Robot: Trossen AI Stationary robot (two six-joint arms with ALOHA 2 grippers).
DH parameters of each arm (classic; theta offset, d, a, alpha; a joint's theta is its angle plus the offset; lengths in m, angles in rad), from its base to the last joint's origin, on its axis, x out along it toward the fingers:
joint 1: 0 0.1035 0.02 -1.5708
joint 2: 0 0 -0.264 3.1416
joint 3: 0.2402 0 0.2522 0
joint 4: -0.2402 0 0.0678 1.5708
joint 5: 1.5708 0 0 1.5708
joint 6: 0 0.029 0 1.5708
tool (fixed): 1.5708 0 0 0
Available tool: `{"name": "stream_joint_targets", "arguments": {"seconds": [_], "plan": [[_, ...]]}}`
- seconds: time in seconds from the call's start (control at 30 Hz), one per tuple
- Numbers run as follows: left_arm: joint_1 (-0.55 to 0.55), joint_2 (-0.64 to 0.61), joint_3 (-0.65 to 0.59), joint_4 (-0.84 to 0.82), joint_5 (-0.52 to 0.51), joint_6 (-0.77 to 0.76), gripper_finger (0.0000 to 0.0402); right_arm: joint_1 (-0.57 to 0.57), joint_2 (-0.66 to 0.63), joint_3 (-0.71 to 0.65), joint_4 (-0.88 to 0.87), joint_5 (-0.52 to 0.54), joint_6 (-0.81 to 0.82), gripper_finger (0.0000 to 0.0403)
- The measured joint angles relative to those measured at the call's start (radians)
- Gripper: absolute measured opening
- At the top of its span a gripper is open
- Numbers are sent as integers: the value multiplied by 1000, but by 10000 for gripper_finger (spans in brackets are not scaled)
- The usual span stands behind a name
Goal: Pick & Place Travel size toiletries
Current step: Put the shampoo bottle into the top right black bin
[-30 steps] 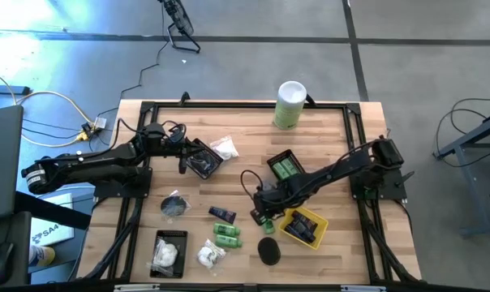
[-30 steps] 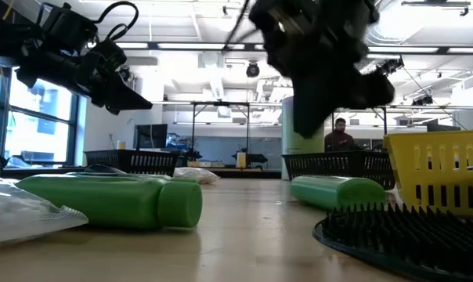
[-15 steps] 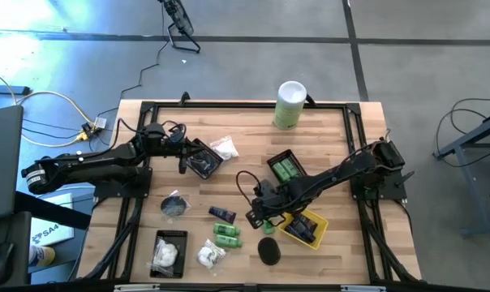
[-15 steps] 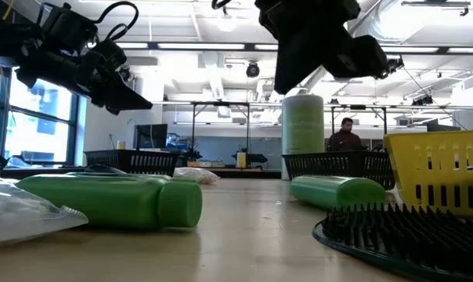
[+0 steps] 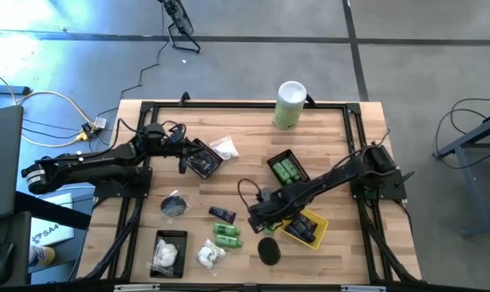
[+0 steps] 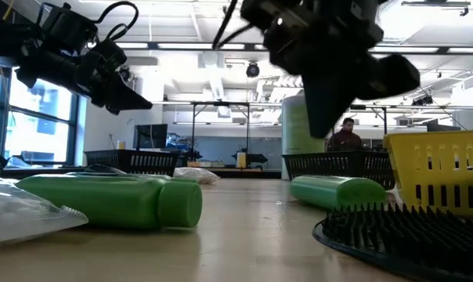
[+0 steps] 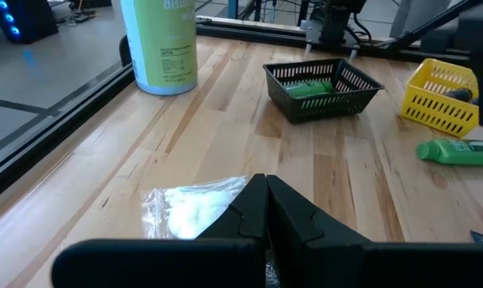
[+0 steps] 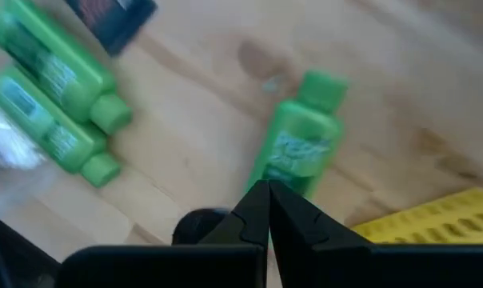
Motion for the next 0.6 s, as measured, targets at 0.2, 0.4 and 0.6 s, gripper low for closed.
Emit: {"name": "stream_joint_targets", "arguments": {"seconds": [0.2,0.4,0.6], "plan": [[0,0,0,7,0,2,0,15,92,99,-22,-23,-25,2],[0,0,0,4,0,2,0,15,145,198,-93,12,-47,2],[0,0,0,4,0,2,0,2,146,201,-101,-16,-166,2]]}}
